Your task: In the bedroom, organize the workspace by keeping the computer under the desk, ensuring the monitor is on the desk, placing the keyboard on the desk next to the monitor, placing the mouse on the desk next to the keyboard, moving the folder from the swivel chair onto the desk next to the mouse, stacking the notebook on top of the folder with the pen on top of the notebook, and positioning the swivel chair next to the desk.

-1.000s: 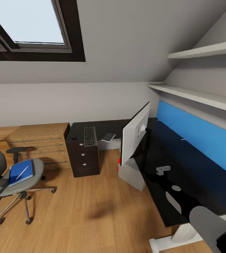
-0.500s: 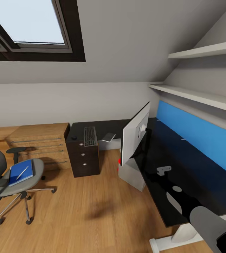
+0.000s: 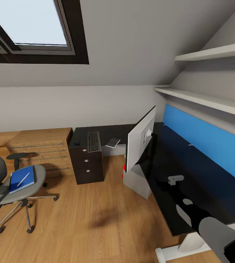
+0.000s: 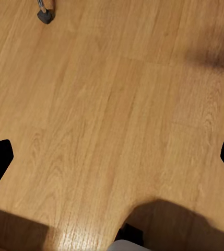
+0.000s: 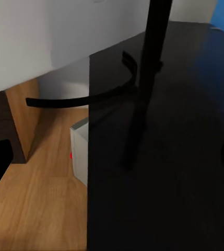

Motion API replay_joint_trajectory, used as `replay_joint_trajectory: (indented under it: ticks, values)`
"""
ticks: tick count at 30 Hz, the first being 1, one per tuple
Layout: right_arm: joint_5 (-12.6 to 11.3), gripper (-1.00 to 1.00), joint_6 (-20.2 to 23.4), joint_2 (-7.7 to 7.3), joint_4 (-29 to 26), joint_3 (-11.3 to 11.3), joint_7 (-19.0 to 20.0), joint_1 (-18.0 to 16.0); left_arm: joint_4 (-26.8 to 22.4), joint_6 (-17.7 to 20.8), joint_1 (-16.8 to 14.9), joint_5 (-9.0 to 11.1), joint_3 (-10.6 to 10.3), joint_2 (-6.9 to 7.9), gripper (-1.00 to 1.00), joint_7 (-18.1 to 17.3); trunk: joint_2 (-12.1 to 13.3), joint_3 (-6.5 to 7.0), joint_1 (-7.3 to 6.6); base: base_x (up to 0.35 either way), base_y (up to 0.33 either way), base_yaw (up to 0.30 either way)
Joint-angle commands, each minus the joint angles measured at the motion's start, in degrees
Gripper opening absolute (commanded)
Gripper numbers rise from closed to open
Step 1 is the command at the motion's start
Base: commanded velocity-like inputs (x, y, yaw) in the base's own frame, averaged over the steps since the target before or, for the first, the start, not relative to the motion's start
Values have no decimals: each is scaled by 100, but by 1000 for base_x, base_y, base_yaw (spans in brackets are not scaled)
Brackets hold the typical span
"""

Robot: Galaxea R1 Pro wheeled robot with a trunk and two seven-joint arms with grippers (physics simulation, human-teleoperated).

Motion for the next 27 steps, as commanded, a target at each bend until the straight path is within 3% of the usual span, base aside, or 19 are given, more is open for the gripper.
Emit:
replay_joint_trajectory:
  ticks: [1,10,16,27]
  values:
    - [-61,100,-29,-1,24,25,-66,-7,3,-22,-4,60,-11,1,100,3,-11,-11,3,0,0,0]
    - [-67,100,-31,21,91,30,-1076,-7,3,-28,-4,60,-10,1,100,3,-11,-11,3,0,0,0]
    - [-69,100,75,23,102,28,-1242,-11,3,-35,-4,60,-11,-3,100,3,-11,-11,3,74,18,0]
    - [-69,100,673,20,92,19,-1306,-22,3,-198,-4,57,-11,-4,100,-4,-11,-11,3,242,83,0]
